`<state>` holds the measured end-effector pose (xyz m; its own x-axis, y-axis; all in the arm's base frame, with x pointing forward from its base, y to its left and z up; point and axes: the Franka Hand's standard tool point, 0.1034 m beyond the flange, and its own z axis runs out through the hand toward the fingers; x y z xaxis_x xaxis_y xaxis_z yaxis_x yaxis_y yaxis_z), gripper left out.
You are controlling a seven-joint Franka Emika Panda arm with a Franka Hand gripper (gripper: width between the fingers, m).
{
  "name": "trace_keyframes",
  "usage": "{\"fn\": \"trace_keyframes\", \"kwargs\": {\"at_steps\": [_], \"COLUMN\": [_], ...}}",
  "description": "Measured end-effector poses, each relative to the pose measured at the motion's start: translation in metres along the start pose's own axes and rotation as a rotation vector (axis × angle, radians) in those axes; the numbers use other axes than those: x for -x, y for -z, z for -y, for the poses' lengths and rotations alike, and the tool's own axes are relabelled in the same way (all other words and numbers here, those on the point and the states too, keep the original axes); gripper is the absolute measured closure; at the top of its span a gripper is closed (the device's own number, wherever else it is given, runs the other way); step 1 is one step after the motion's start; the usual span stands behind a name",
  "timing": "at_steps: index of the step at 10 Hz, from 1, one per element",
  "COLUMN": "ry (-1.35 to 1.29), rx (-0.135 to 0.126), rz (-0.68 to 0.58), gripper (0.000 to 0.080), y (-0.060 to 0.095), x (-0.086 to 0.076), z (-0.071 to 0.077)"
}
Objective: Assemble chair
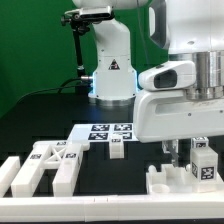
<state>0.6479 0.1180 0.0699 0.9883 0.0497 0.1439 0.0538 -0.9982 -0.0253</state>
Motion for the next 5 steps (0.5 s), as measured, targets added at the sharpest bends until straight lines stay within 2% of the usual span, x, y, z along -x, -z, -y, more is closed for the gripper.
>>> {"fn": "trace_keyframes", "kwargs": {"at_steps": [1,2,5], "ry": [0.000,-0.016,-0.280], "rx": [0.000,-0.001,-0.002], "rz": [0.000,0.000,0.003], "gripper": [0.0295,0.0507,0.0515], "y": [-0.0001,-0.0001,-0.0003], "x": [0.0000,0.0001,0.0005], "z": [-0.0002,0.0000,0.0002]}}
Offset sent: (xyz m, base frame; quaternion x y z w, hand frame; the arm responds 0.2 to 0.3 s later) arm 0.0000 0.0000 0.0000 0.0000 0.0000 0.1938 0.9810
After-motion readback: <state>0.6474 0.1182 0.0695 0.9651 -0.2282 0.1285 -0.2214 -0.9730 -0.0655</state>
